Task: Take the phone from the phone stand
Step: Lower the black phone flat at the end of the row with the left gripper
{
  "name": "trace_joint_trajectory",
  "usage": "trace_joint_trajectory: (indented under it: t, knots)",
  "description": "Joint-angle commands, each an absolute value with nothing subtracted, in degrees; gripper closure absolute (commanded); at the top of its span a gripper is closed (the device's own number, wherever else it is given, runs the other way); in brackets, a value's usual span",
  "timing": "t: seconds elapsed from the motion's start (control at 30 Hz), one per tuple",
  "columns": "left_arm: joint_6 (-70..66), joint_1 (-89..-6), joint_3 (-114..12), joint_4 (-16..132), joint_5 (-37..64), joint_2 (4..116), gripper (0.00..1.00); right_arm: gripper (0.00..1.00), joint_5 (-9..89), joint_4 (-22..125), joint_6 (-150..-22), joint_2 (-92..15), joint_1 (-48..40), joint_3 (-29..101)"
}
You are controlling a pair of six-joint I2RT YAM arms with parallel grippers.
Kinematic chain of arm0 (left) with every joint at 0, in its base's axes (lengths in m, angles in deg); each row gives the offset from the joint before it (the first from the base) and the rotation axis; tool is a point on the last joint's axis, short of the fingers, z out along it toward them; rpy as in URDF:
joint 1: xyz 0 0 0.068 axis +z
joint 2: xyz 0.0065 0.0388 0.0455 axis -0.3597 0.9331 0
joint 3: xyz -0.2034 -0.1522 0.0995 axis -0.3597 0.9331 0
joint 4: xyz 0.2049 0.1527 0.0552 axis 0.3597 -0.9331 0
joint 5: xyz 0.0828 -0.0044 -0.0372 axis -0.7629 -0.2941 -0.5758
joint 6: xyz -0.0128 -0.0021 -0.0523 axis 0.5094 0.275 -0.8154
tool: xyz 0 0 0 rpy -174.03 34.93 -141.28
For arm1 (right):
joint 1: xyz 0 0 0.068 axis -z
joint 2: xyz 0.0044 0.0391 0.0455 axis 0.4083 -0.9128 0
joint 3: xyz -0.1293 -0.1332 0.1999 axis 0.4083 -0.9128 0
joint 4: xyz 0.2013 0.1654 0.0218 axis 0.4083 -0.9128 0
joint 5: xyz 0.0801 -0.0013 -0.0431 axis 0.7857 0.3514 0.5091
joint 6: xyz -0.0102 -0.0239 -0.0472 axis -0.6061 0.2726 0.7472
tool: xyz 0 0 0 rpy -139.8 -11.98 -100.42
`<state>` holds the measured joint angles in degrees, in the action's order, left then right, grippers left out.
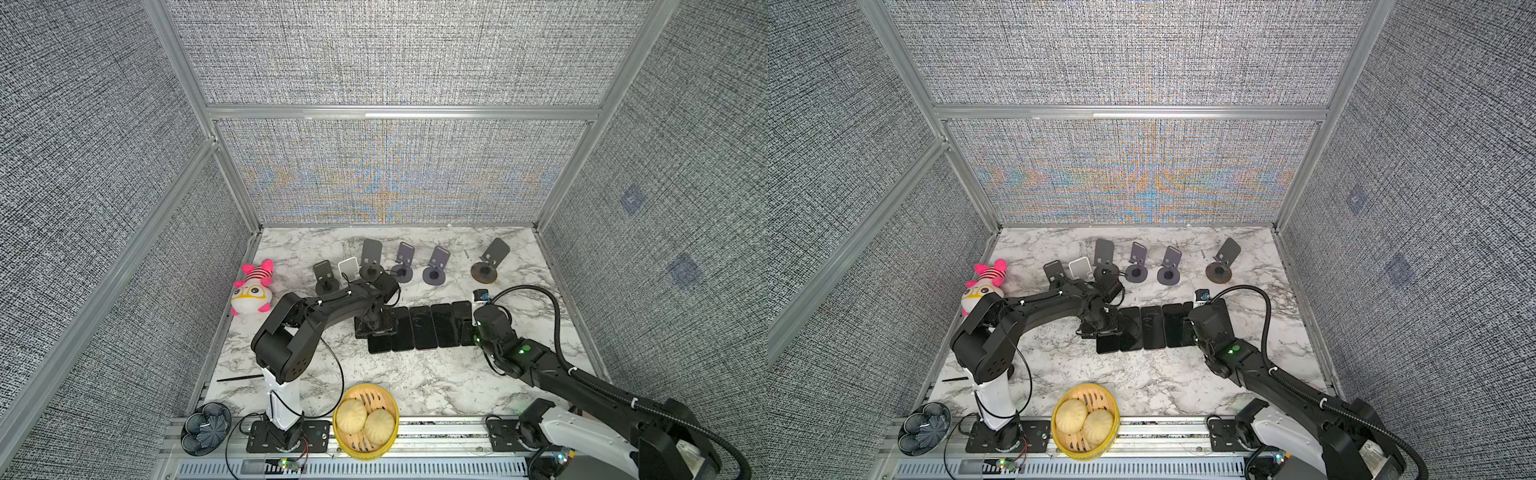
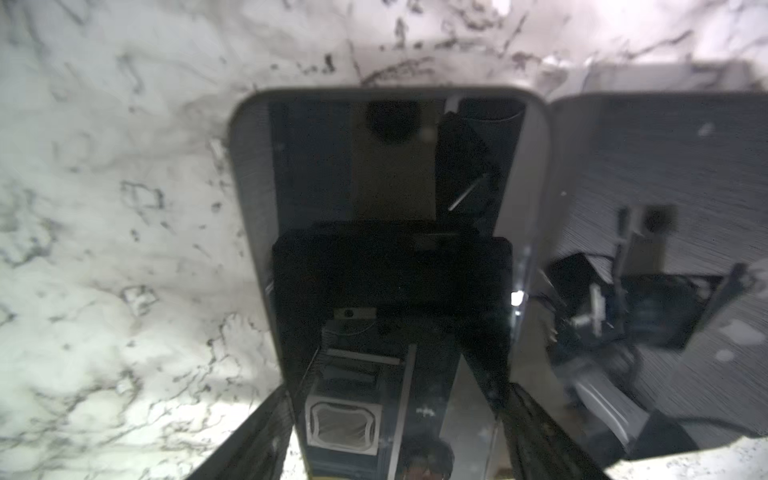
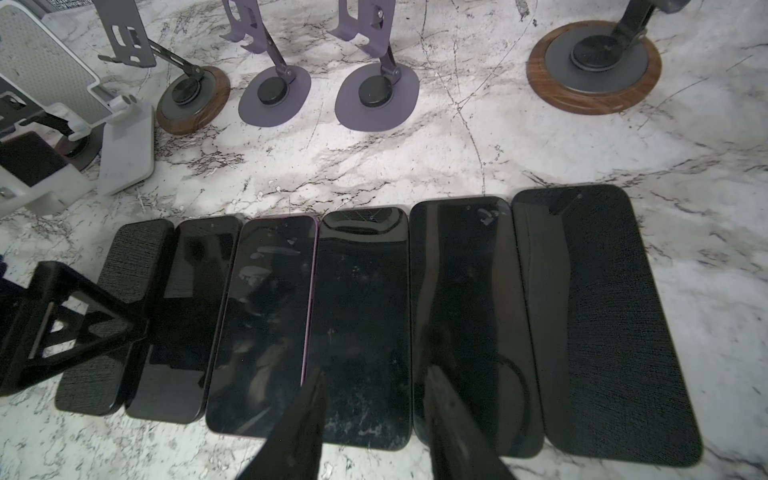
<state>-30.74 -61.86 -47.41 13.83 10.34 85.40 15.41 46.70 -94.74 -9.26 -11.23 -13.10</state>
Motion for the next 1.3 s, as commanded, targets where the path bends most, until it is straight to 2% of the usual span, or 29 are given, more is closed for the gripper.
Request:
trace_joint_trajectory:
  t: [0.0, 0.47, 0.9, 1.27]
  knots:
    - [-30.31, -61.90, -46.77, 15.93, 12.29, 86.57, 0.20, 0.59, 15.07, 46.82, -94.61, -9.17, -11.29, -12.97]
    - [-29.33, -61.91, -47.68, 13.64, 10.79, 84.30, 0.20, 0.60, 15.34, 46.82, -94.50, -9.12, -11.24, -12.39]
    - [-29.08, -61.87, -47.52, 10.92, 7.89, 85.10, 0.30, 0.59, 15.17, 46.29, -94.66, -8.63, -11.24, -12.64]
    - [-27.98, -61.90, -48.72, 7.02, 5.35, 85.87, 0.29, 0.59, 15.08, 45.90, -94.74, -7.87, -11.18, -12.79]
